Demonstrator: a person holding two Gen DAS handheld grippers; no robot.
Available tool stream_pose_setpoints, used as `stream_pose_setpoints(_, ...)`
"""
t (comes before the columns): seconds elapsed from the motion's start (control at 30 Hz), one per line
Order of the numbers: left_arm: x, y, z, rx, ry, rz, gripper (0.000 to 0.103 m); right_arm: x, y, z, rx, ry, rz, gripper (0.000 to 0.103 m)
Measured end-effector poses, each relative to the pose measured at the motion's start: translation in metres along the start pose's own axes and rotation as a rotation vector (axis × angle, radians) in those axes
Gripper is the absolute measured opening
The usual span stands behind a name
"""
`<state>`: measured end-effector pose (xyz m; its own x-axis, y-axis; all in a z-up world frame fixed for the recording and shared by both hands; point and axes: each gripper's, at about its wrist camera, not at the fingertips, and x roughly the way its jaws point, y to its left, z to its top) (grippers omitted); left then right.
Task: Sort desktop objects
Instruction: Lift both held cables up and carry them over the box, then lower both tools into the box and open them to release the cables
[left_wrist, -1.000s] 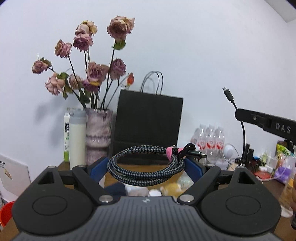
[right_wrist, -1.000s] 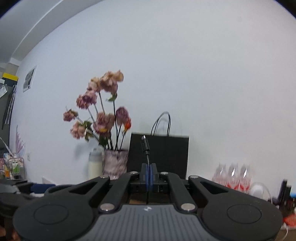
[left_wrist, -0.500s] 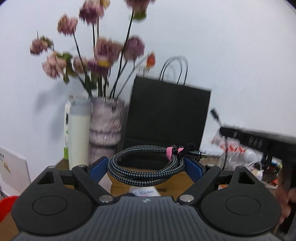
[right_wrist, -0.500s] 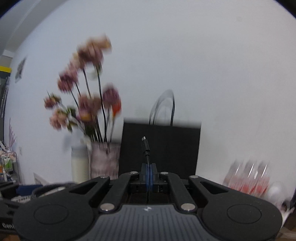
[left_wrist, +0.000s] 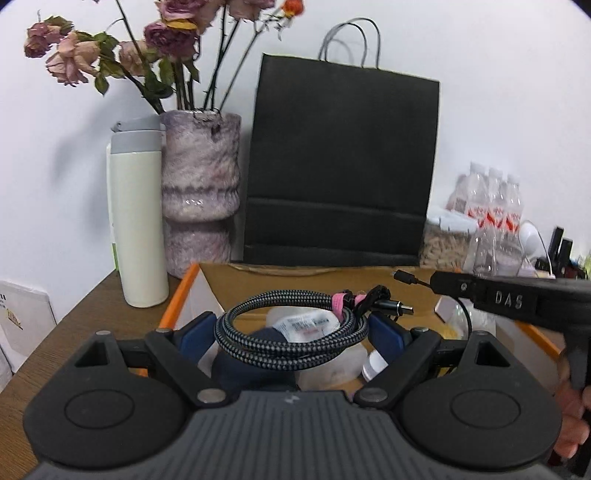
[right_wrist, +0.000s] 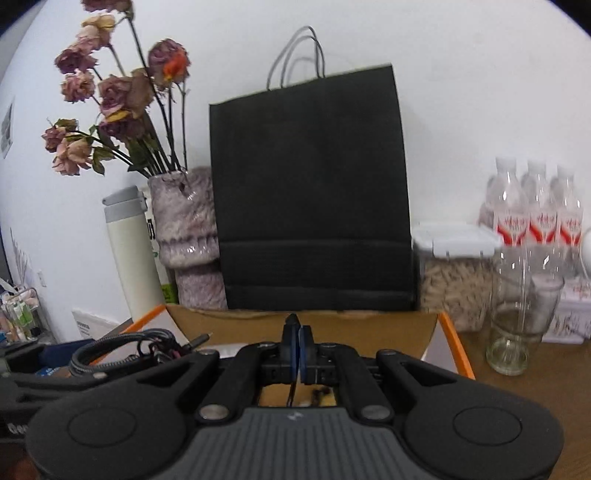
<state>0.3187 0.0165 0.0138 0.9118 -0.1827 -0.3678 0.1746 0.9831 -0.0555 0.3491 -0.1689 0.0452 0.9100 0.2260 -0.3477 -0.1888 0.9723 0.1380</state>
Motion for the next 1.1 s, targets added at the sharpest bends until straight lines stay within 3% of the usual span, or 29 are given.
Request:
stream_pose_setpoints(0.27,0.006,-0.005,-0.013,0.034,0.016,0.009,0.091,0.005,-0.007,-0.013,0.026,0.084,-0.001,0.01)
stream_pose_setpoints(0.33,0.004,-0.004,-0.015,0.031,0.004,0.02,0.094,0.008,-0.008,-0.015,0.037,0.105,-0.008,0.021)
stream_pose_setpoints(0.4,0.0,-0.004,-0.016,0.031,-0.022,0.021,0.102,0.007,-0.007,-0.016,0.04,0.109,-0.012,0.047)
stream_pose_setpoints(0.47,-0.006,-0.004,-0.016,0.033,-0.059,0.024,0.103,0.003,-0.005,-0.017,0.038,0.1,-0.015,0.064)
stream_pose_setpoints(0.67,-0.014,-0.002,-0.02,0.018,-0.107,0.035,0.103,-0.008,-0.002,-0.019,0.028,0.082,-0.041,0.088)
stream_pose_setpoints(0.9,-0.016,-0.002,-0.023,0.01,-0.119,0.049,0.103,-0.016,-0.005,-0.024,0.029,0.085,-0.075,0.097)
stream_pose_setpoints(1.1,-0.014,-0.002,-0.025,0.008,-0.105,0.047,0.103,-0.017,-0.008,-0.027,0.025,0.095,-0.089,0.098)
